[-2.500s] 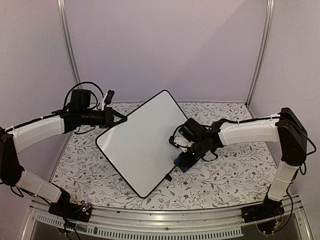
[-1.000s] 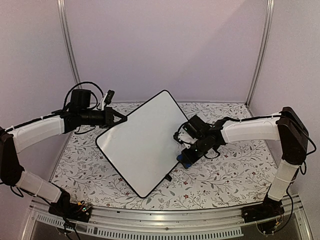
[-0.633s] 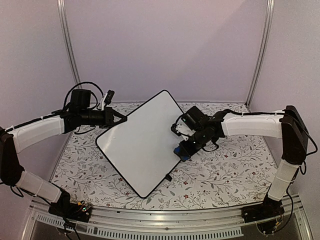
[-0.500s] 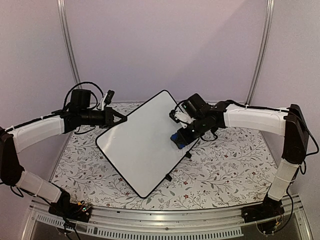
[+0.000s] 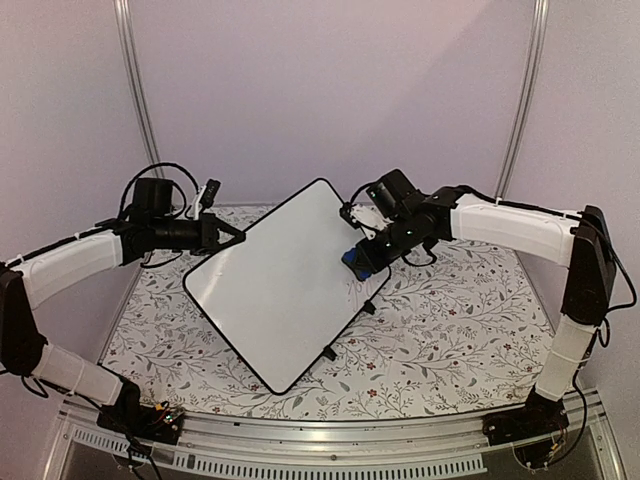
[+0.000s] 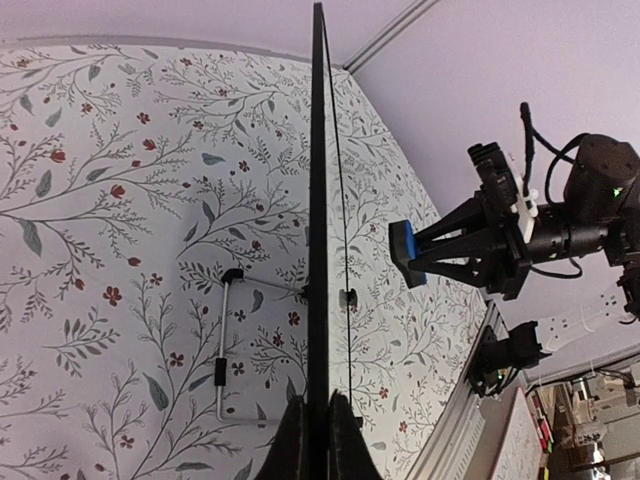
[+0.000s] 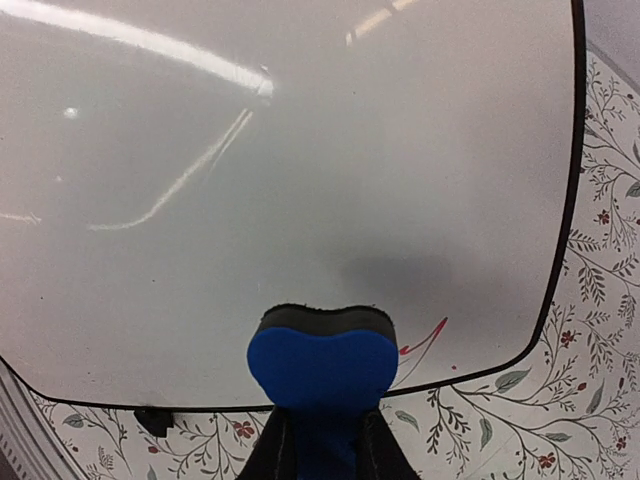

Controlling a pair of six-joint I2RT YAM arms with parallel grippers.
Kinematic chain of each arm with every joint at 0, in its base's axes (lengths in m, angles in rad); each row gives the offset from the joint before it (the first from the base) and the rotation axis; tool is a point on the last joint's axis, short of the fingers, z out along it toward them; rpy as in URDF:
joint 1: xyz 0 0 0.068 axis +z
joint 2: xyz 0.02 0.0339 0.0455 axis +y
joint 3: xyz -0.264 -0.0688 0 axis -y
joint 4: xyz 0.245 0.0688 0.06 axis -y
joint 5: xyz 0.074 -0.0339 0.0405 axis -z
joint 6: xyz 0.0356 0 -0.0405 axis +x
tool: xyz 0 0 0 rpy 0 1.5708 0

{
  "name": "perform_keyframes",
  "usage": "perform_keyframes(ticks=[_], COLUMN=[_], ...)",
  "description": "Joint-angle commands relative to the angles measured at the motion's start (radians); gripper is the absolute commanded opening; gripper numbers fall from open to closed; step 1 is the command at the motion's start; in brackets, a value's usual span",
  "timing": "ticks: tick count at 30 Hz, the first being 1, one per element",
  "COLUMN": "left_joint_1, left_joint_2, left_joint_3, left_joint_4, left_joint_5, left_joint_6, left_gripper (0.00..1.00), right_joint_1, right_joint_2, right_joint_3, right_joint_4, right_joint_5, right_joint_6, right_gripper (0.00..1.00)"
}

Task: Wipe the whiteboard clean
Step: Erase the whiteboard at the center of the board.

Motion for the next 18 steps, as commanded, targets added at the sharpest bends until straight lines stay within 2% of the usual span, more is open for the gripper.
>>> perform_keyframes(ticks=[1,11,18], left_joint_1=[0.061,0.075,0.039], left_joint_2=[-0.049,-0.078,-0.102], left_joint_3=[0.015,0.054,0.137], left_joint_4=[0.006,-0.011,-0.102], left_joint_5=[0.004,0.061,-0.010], left_joint_6=[0.012,0.004,0.015], left_gripper=[0.00,0.00,0.00], right_joint_1=[-0.005,-0.006,-0.005], right_joint_2=[0.021,0.003,-0.018], right_joint_3=[0.013,-0.002,-0.030], right_joint_4=[-0.010,0.008,0.030], right_joint_5=[0.002,-0.008,-0.013], right_joint_6=[-0.008,-0.010,-0.007], right_gripper=[0.09,0.09,0.09])
